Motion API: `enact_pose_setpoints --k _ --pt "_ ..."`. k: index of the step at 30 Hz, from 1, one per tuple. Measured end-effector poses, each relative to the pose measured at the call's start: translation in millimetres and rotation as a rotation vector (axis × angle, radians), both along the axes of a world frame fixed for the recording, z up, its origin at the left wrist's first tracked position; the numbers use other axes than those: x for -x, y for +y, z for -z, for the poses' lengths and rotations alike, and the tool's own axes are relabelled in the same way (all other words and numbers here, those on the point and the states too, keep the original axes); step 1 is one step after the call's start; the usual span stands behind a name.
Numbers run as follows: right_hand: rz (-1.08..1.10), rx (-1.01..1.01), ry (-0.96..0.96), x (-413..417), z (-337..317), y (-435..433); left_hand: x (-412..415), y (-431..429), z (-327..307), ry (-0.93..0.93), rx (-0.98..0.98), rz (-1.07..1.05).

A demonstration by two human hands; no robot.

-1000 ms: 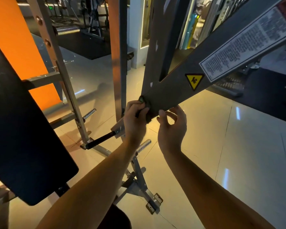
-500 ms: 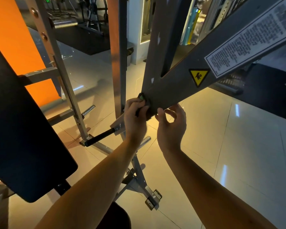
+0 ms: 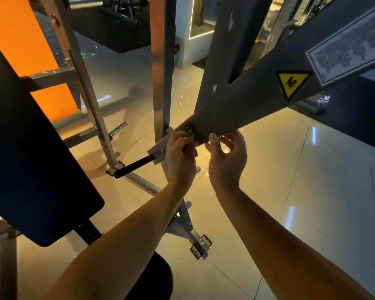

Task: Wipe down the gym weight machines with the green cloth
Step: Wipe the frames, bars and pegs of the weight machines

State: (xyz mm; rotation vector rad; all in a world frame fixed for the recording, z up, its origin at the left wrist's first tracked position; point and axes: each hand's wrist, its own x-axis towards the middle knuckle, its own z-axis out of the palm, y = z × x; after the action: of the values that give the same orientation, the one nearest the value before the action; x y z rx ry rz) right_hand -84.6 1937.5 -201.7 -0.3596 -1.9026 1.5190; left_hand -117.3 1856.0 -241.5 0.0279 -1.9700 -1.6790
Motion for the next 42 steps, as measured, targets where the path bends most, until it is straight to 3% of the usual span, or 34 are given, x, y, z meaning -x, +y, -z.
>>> enact_pose_setpoints --k 2,7,12,15,17,20,23,26,29,31,35,39,42 --pt "-0.003 0.005 0.002 3 2 0 10 -5 16 0.003 0.061 -0.015" --pt "-0.012 -0.007 -0.017 5 1 -6 37 -32 42 -0.375 0.062 -0.127" --pt "-0.017 -0.028 -0.034 6 7 -6 4 -8 23 -0.058 0.126 -0.049" --pt "-0.016 -0.03 -0.038 9 10 -4 3 -3 27 0.016 0.113 -0.067" --pt "-0.012 -0.027 -0.033 12 12 -3 10 -9 39 -0.032 0.143 -0.08" --pt "-0.019 -0.024 -0.032 12 14 -6 30 -29 55 -0.247 0.097 -0.127" --pt "-0.023 -0.03 -0.034 13 16 -10 42 -42 61 -0.535 -0.088 -0.105" --pt "-0.021 -0.024 -0.038 14 19 -9 32 -28 53 -0.393 -0.112 -0.065" --pt "-0.02 -0.03 -0.059 17 26 -12 13 -9 53 -0.159 0.032 -0.042" --pt "-0.021 -0.031 -0.068 19 32 -14 8 -4 49 -0.101 0.016 -0.039" --pt "-0.022 -0.011 -0.084 26 41 -15 19 -21 58 -0.253 0.12 -0.038" --pt "-0.038 -0.017 -0.091 30 46 -18 34 -42 79 -0.447 -0.29 -0.059" --pt "-0.04 -0.016 -0.101 32 48 -22 32 -37 78 -0.482 -0.2 -0.093"
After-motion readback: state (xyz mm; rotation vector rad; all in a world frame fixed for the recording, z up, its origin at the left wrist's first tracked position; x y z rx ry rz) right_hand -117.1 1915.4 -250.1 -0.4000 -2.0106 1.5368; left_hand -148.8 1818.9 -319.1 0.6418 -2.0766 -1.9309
